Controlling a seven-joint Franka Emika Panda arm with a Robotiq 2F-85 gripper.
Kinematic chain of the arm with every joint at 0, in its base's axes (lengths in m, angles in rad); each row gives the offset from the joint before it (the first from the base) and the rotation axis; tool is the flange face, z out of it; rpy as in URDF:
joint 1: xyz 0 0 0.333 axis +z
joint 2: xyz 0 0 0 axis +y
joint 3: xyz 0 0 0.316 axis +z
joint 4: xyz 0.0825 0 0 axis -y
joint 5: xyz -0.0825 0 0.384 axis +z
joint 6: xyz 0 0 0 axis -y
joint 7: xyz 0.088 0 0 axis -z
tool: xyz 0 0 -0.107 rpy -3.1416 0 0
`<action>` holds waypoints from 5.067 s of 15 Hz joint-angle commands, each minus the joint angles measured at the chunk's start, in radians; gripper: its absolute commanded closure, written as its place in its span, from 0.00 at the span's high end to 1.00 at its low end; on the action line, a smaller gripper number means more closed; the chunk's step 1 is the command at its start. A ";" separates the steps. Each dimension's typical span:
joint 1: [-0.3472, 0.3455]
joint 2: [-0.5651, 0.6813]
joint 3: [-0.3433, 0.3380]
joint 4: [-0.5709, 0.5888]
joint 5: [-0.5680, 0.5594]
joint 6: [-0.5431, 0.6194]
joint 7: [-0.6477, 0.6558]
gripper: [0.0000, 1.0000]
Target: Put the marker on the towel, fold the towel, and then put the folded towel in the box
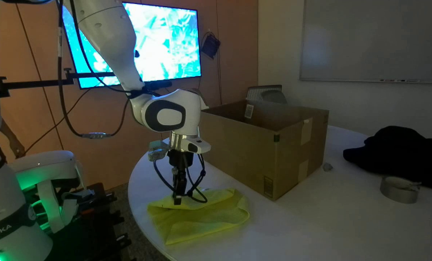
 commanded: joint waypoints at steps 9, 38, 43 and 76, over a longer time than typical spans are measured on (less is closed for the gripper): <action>-0.134 -0.048 -0.063 0.021 -0.002 0.017 -0.173 1.00; -0.301 0.291 0.021 0.233 0.050 0.135 -0.560 0.23; -0.279 0.241 0.009 0.227 0.028 0.119 -0.553 0.00; 0.051 0.040 0.059 0.086 -0.245 0.037 -0.398 1.00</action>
